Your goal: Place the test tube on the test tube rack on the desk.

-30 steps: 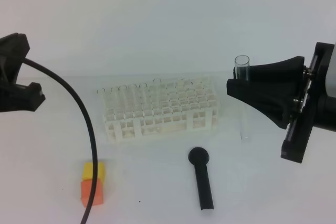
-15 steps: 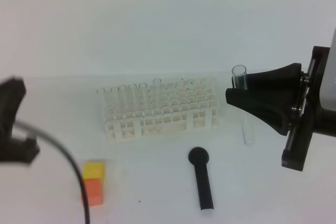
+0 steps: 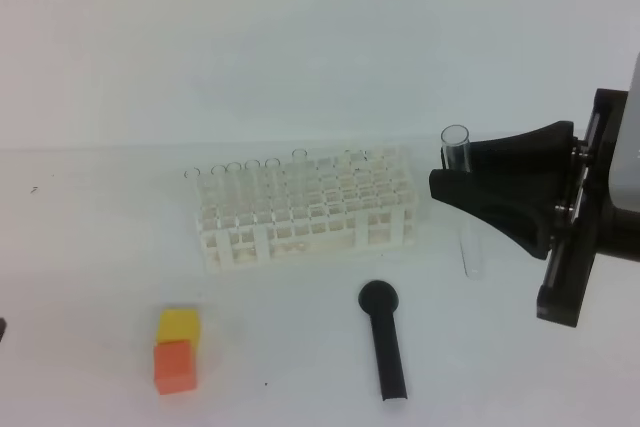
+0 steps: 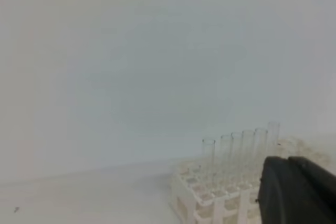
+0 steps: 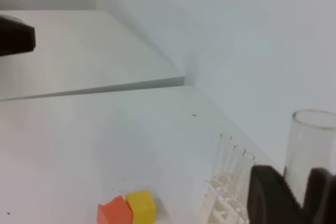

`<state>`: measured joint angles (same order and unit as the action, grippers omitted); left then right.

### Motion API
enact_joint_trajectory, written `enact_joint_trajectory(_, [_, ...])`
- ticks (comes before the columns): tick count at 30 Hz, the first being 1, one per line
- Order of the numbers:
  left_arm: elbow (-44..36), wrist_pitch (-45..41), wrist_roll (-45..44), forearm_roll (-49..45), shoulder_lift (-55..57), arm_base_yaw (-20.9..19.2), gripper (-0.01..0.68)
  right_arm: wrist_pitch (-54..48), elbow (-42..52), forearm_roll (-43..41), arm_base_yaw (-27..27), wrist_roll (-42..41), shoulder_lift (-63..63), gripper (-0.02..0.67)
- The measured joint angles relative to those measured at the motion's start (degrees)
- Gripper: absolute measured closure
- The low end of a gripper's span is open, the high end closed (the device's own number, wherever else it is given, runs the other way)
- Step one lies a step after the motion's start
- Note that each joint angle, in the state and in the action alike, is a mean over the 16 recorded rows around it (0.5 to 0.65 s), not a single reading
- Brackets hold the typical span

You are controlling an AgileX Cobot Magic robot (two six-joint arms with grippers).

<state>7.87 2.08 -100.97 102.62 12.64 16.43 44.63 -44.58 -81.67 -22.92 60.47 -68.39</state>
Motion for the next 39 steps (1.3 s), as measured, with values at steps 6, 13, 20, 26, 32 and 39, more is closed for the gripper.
enact_joint_trajectory(6, [-4.6,0.2,0.0,0.0,-4.5,0.0,0.673,0.0,0.0,0.0,0.0,0.0,0.0,0.526])
enact_joint_trajectory(13, [-8.8,0.4,0.0,0.0,-10.4,0.0,0.673,0.0,0.0,-0.1,0.0,0.1,0.0,0.526])
enact_joint_trajectory(20, [-9.7,0.5,0.0,0.0,-13.8,0.0,0.673,0.0,0.1,-0.1,0.0,0.2,0.0,0.526])
enact_joint_trajectory(26, [-9.7,0.5,0.0,0.0,-14.1,0.0,0.673,0.0,0.1,-0.2,0.0,0.2,0.0,0.526])
enact_joint_trajectory(32, [-9.7,0.5,0.0,0.0,-14.1,0.1,0.673,0.0,0.1,-0.2,0.0,0.3,0.0,0.526])
enact_joint_trajectory(39, [-9.7,0.5,0.0,0.0,-14.1,0.1,0.673,0.0,0.1,-0.2,0.0,0.9,0.0,0.526])
